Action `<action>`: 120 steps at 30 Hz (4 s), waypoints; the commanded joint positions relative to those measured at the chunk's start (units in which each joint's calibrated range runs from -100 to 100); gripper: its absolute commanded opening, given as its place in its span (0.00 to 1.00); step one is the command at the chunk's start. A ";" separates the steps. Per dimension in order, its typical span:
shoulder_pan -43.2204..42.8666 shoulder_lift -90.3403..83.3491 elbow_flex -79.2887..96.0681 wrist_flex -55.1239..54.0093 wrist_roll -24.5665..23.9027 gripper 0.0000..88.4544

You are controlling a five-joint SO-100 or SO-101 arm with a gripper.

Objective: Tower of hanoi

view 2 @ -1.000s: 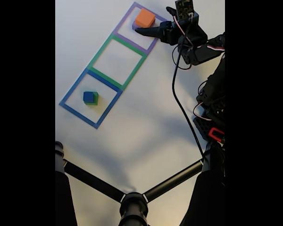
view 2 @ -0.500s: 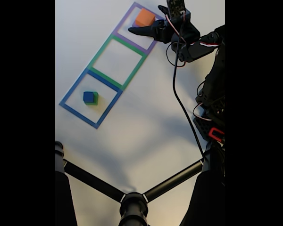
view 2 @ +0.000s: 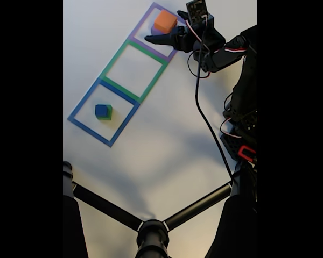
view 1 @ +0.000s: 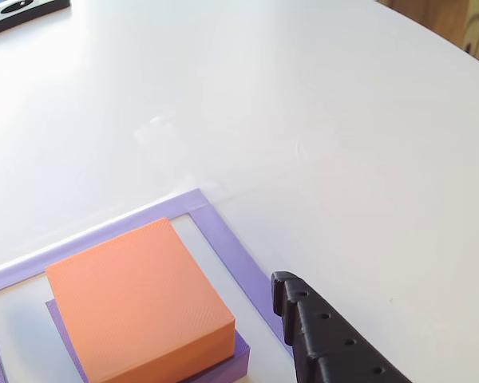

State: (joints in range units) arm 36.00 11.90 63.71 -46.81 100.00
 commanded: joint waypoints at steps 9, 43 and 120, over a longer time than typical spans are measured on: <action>-1.11 -0.44 -2.15 -0.90 0.00 0.51; -4.09 -1.64 -2.52 1.69 0.00 0.24; -22.84 -49.72 -52.22 128.92 0.00 0.11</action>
State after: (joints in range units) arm 14.23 -32.07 -0.69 92.03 100.00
